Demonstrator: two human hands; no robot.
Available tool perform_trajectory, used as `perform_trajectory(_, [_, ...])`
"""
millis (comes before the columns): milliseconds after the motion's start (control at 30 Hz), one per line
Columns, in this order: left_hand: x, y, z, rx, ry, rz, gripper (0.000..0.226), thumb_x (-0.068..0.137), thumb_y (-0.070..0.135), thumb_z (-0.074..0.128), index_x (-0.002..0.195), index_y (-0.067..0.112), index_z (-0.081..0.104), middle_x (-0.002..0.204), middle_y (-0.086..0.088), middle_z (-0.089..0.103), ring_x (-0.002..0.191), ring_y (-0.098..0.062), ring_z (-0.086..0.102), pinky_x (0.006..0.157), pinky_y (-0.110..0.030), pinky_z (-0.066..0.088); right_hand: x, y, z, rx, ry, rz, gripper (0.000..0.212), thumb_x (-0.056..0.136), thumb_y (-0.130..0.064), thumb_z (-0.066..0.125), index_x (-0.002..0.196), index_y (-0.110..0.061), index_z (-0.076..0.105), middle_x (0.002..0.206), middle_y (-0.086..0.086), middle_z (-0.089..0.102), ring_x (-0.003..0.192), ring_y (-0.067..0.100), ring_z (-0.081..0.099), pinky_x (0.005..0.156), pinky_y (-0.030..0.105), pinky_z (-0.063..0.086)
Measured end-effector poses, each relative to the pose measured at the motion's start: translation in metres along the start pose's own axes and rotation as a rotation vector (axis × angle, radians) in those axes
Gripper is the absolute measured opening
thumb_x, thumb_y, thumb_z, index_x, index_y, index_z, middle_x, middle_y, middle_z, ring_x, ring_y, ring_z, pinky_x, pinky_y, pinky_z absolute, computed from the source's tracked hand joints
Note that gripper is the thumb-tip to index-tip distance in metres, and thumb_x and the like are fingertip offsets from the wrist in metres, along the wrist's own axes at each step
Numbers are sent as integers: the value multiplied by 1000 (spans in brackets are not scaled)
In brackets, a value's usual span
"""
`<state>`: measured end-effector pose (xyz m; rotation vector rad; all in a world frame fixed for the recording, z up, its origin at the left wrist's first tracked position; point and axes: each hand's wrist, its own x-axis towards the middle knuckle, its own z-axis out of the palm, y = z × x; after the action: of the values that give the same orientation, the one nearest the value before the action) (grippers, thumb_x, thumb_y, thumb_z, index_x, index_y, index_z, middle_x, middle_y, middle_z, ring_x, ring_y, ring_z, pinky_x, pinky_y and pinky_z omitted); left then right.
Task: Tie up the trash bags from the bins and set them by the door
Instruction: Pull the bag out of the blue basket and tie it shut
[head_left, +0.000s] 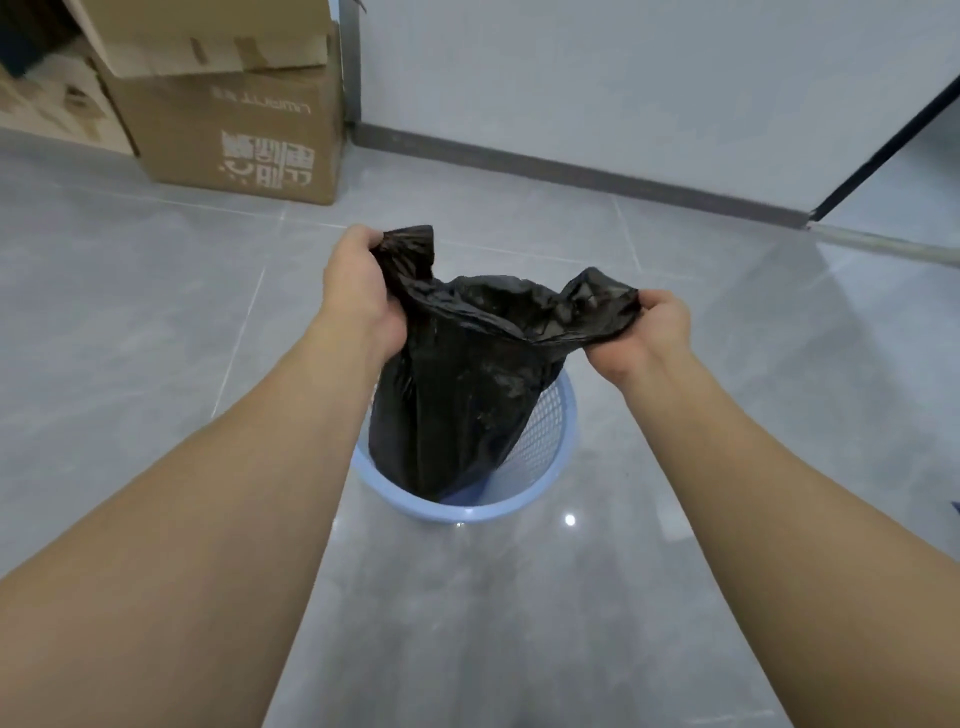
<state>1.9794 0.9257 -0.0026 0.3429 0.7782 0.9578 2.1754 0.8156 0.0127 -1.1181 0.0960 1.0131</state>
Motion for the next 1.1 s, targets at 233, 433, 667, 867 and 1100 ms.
perform_trajectory(233, [-21,0,41,-34,-29,-64,33,90,20,41,58,19,31,45,2,34,43,-18,29,52,-25,28,-16,-26,16,67,-53,-68,23,84,-19,38,62,-14,44,92,11,53,89,29,52,99,39,38])
perform_trajectory(433, [-73,-4,129,-67,-244,-62,30,86,18,43,60,20,30,42,2,32,41,-18,27,49,-23,31,-65,-95,-4,107,-68,-216,28,79,-13,39,58,-22,23,62,0,24,55,19,25,68,30,32])
perform_trajectory(667, [-164,-62,237,-71,-493,-150,26,82,14,40,65,22,23,52,1,28,52,-17,18,52,-27,21,-132,-178,-60,169,38,-381,31,82,-13,37,58,-21,19,53,-2,22,50,18,22,58,24,27])
perform_trajectory(867, [-217,-107,288,23,-582,-190,27,83,14,39,73,21,16,55,1,27,51,-18,14,50,-25,22,-158,-230,-124,228,42,-466,28,69,-11,41,63,-21,15,64,0,23,58,19,26,71,32,31])
perform_trajectory(1100, [-202,-214,255,363,-360,-205,28,87,16,43,61,18,31,45,2,35,37,-15,27,43,-17,23,-141,-202,-222,53,200,-354,31,85,-23,42,58,-19,27,53,-1,32,46,18,32,53,26,29])
